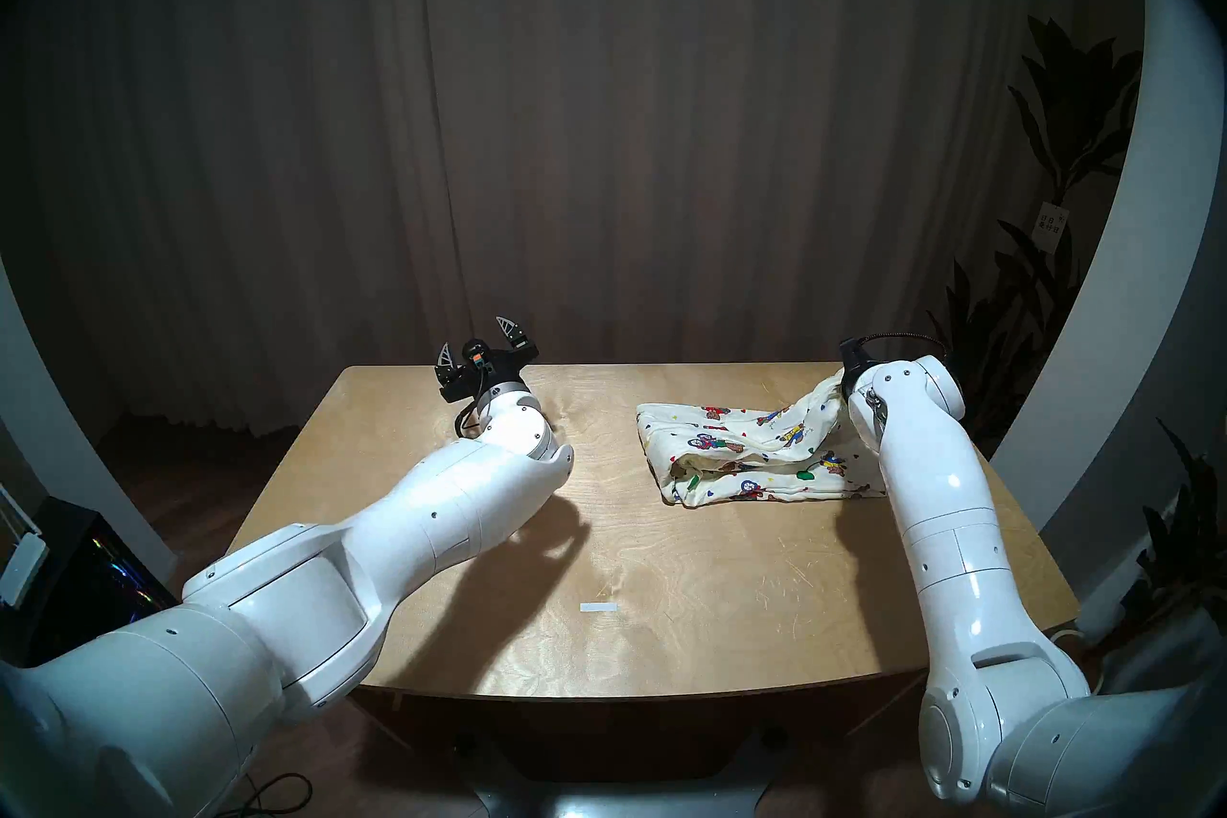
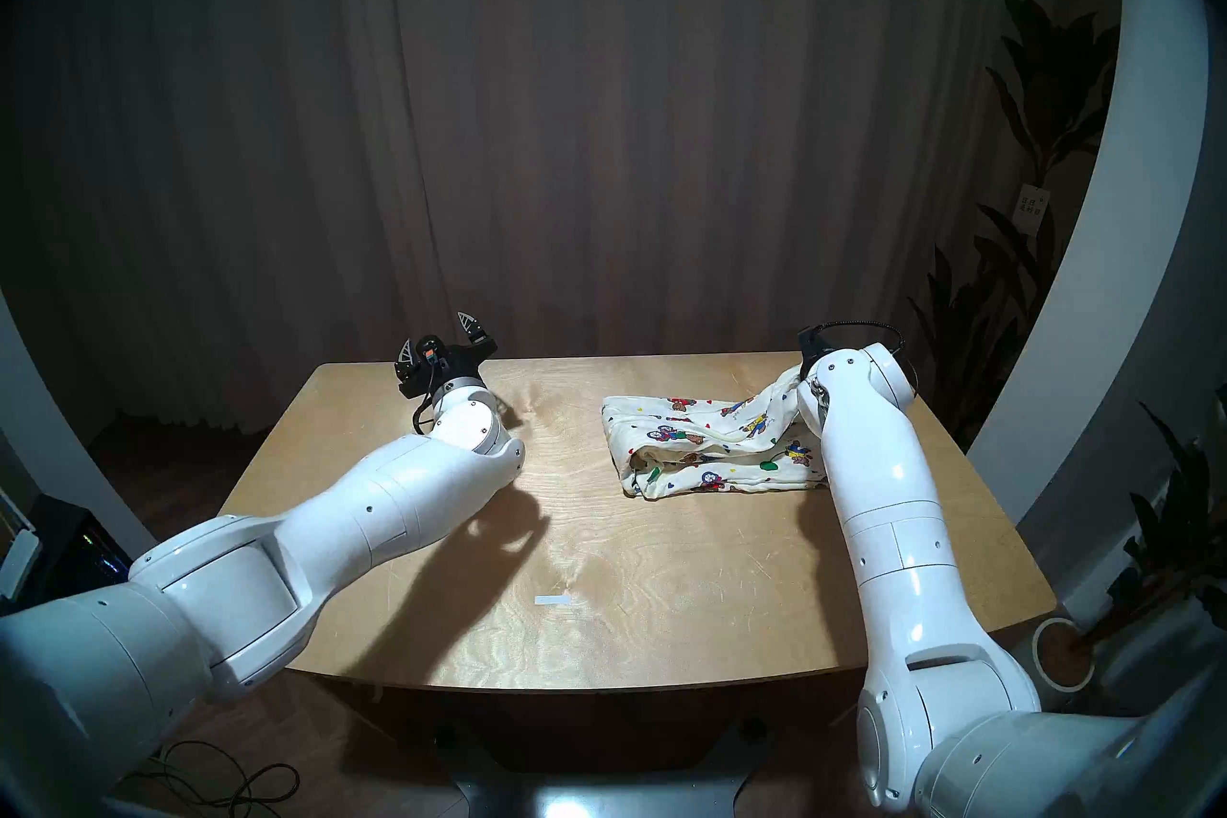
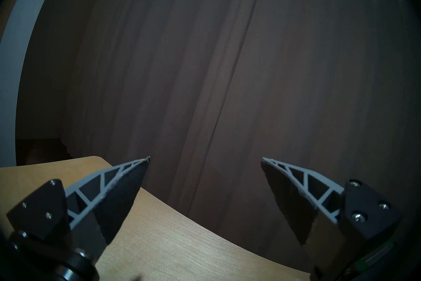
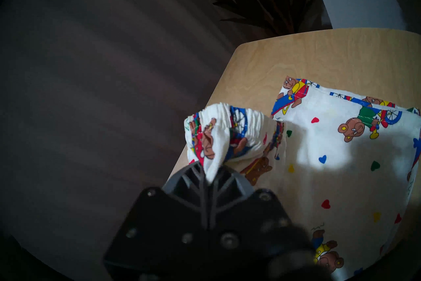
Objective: Fold the pants in half lengthwise, then in half again, and set them down flat
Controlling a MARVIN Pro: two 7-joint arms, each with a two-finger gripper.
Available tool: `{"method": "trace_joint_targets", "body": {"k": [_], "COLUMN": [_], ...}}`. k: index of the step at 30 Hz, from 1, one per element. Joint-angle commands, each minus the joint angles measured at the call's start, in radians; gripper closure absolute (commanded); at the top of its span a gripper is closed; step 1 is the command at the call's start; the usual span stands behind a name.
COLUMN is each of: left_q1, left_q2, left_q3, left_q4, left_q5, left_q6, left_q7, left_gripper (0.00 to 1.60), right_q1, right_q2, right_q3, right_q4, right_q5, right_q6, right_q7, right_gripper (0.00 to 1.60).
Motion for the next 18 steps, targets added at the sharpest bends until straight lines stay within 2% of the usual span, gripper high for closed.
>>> {"method": "trace_joint_targets", "body": {"k": [1, 11, 18], "left_q1": [0.023, 0.070, 0.098], "left_q2": [0.074, 0.138, 0.191], "left_q3": [0.002, 0.022, 0.034], "left_q4": [-0.119, -0.267, -0.384], "left_q5": [0.034, 0.061, 0.079], "left_q6": [-0.015, -0.003, 0.019], "left_q7": [0.045, 0.109, 0.159], "left_gripper": [0.00, 0.00, 0.00], "right_q1": [-0.056, -0.118, -0.135], "right_q2": [0.064, 0.164, 0.227], "right_q3": [0.013, 0.071, 0.092], "right_q4": [-0.077, -0.135, -0.150], "right_q5": [0.011, 0.033, 0.047], "right_q6": [0.050, 0.122, 0.186], "right_q7": [0.065, 0.169, 0.280], "right_gripper": [1.60, 1.60, 1.60]}}
